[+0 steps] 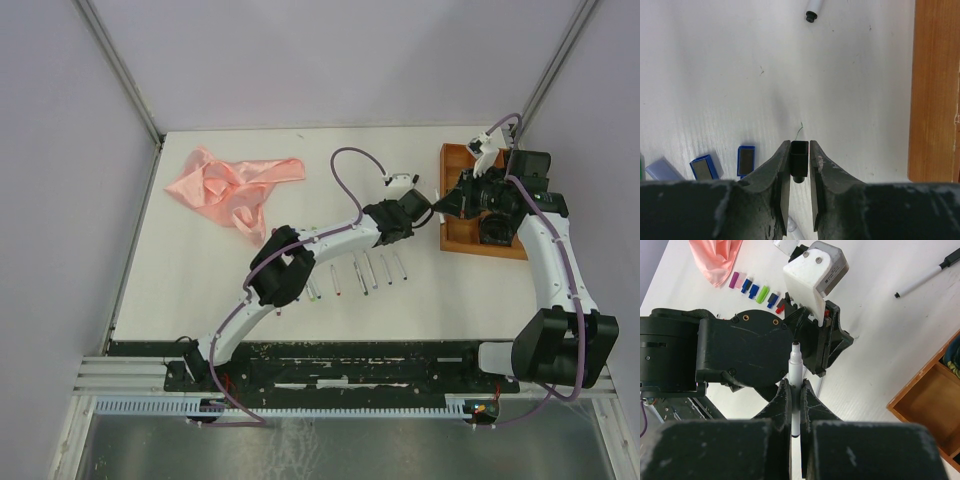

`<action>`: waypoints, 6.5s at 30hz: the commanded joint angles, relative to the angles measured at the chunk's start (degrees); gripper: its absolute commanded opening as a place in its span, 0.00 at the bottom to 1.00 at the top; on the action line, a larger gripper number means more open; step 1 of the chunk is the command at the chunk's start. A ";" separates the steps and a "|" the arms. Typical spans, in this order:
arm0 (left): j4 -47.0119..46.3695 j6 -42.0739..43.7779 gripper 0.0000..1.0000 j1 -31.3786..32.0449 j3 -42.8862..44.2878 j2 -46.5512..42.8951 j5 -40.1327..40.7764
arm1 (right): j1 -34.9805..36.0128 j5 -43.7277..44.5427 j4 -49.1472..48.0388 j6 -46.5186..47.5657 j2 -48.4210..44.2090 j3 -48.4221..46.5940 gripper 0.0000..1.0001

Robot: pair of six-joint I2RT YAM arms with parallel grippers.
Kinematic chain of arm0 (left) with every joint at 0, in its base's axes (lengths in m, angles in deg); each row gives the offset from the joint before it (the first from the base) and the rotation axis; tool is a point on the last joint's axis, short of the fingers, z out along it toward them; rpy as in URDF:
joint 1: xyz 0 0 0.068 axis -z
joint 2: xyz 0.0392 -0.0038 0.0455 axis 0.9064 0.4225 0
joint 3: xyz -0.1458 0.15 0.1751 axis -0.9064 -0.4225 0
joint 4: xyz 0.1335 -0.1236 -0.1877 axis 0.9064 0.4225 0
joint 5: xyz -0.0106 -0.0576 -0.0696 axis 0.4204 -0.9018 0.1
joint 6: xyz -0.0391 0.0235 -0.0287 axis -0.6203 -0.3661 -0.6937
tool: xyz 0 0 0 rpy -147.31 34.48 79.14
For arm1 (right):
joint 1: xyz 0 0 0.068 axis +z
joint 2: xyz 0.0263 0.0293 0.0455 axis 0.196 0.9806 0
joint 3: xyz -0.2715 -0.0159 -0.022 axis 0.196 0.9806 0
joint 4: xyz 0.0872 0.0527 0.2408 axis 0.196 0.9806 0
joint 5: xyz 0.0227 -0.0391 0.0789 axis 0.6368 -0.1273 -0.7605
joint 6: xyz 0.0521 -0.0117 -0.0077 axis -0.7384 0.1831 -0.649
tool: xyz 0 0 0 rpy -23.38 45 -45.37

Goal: Open the pen caps
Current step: Place the pen cap at the center of the board, then place the pen at the center of the board, then pick up the pen from the center of the board.

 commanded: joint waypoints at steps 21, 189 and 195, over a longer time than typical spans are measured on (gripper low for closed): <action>0.42 1.52 0.34 -0.27 3.03 1.54 0.75 | -0.87 -3.76 -0.98 -0.78 -1.51 -2.31 0.00; -54.41 7.58 0.97 -0.36 -111.54 -109.16 -5.23 | 15.62 52.76 6.24 -15.30 60.70 -48.54 0.22; -54.36 7.33 0.97 -0.30 -111.33 -109.36 -5.94 | 15.68 52.58 8.69 -12.62 62.00 -49.05 0.21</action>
